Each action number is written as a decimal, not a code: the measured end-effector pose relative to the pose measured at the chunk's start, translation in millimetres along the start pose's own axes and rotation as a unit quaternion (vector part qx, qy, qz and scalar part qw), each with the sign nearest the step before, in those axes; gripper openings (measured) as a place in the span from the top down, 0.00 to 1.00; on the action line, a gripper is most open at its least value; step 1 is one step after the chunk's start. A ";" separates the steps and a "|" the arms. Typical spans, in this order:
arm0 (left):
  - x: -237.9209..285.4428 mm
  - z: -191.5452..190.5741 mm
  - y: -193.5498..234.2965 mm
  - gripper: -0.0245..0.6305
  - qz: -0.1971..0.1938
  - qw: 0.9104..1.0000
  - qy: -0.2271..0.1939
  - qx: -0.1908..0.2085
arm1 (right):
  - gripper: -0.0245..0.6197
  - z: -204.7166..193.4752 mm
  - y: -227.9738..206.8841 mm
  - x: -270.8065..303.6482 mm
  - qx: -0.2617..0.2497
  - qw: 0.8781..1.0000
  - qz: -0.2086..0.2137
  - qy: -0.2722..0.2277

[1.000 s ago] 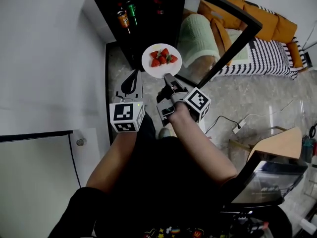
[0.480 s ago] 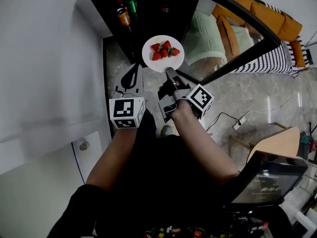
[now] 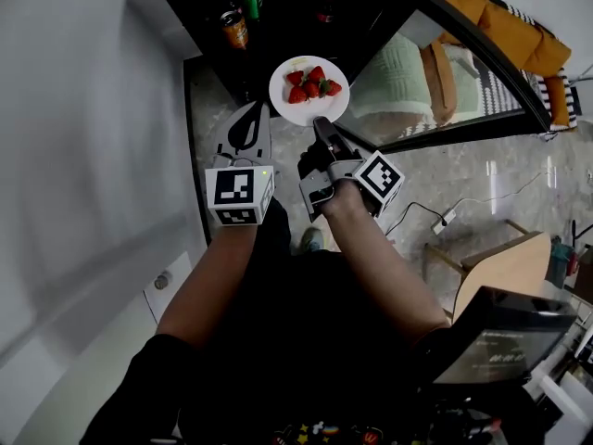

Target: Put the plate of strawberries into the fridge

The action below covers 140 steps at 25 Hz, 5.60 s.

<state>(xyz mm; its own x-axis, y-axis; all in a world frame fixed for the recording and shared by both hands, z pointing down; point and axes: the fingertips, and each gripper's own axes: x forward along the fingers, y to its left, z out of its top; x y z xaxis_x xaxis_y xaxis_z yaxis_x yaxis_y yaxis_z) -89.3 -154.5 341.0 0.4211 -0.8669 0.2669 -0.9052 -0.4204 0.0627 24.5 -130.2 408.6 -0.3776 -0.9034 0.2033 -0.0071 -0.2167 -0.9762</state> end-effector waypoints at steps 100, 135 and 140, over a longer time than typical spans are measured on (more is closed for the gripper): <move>140.3 -112.4 91.3 0.96 0.003 0.998 0.061 -0.027 | 0.80 28.9 -111.0 197.6 -0.633 0.761 -0.117 0.078; 145.0 -54.8 70.0 0.96 -0.020 0.999 0.027 0.015 | 0.81 46.0 12.2 150.7 -0.680 0.732 -0.039 -0.013; 144.0 -47.0 62.8 0.96 -0.025 0.999 0.020 0.019 | 0.81 48.2 20.9 141.2 -0.684 0.728 -0.036 -0.021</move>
<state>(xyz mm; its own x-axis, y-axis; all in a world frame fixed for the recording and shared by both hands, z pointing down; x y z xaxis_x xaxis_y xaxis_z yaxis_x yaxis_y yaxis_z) -88.2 -293.2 428.5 0.4631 -0.8330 0.3025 -0.8795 -0.4740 0.0412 15.7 -280.1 420.6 -0.3018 -0.9248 0.2317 -0.9523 0.2811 -0.1186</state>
